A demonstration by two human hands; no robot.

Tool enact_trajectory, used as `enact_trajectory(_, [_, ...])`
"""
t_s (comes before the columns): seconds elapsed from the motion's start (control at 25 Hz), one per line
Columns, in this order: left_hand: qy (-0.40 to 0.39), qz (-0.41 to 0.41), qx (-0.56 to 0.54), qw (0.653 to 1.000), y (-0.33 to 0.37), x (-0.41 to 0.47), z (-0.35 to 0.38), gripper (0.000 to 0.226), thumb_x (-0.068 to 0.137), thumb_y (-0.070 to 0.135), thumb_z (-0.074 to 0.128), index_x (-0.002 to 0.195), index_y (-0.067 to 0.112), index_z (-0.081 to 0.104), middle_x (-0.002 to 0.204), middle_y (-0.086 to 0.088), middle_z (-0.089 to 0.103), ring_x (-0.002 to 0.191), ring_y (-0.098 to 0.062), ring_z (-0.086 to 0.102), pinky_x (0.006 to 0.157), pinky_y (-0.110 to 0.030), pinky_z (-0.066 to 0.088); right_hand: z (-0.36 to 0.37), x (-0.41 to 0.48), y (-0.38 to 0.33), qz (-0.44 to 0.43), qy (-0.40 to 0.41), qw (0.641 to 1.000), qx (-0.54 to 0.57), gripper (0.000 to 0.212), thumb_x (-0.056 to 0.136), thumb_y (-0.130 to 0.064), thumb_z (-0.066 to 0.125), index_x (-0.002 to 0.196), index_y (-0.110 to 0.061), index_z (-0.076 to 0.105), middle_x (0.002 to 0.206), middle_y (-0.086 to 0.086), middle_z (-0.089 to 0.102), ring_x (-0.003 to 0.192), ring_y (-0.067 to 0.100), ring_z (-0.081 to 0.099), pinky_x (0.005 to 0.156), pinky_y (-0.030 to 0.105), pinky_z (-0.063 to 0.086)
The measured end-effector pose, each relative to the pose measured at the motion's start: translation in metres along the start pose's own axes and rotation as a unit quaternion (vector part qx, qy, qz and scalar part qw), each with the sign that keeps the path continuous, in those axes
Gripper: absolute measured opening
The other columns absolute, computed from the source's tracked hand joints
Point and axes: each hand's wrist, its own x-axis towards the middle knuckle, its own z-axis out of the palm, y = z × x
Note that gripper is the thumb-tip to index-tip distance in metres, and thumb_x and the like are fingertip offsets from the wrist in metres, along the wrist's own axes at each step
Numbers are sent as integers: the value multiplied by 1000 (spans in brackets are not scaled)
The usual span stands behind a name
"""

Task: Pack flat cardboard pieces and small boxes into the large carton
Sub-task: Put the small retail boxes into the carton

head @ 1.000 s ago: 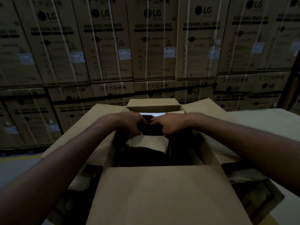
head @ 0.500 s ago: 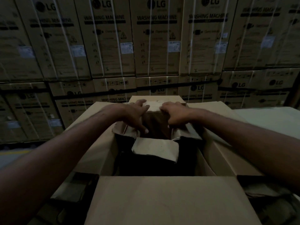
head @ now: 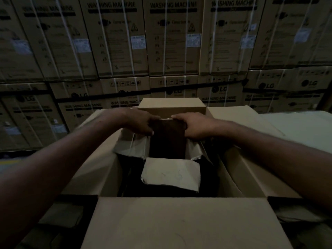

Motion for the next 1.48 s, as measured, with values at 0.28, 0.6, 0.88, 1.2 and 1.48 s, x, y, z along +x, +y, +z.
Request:
enact_trajectory(0.28, [-16,23,-110,993,5,-7,-6,67,101,16,57,158,31,27,153,-4,42,129,-19,46,98,-30,39,-6,0,-2,25,-8,999,24,63,99,-7,54,156,-30,40,148,3,50,96,12,59,66,19,45])
enact_trajectory(0.6, [-45,43,-164,984,16,-31,4,71,98,26,65,158,32,27,145,0,51,125,-15,51,94,-26,42,3,-31,3,19,25,998,-62,53,95,-15,54,143,-36,51,131,-4,59,113,18,57,91,37,52])
enact_trajectory(0.88, [-56,22,-85,995,18,-39,10,88,94,49,64,160,38,8,161,1,32,141,-20,41,112,-34,37,14,-40,-5,2,80,989,-124,50,95,-21,54,142,-36,48,125,-6,58,111,15,56,90,38,52])
enact_trajectory(1.2, [21,56,-43,997,16,-29,43,83,100,56,39,155,41,-20,163,13,14,135,-9,42,105,-25,38,19,-44,8,-3,92,992,-88,57,100,-19,50,151,-40,36,139,-14,49,125,9,46,87,29,40])
enact_trajectory(1.48, [47,52,-55,996,12,-26,51,92,79,62,25,154,41,-25,154,18,19,109,-1,46,97,-17,39,20,-39,11,-1,95,993,-70,56,101,-24,48,150,-46,34,137,-19,46,120,4,45,84,27,36])
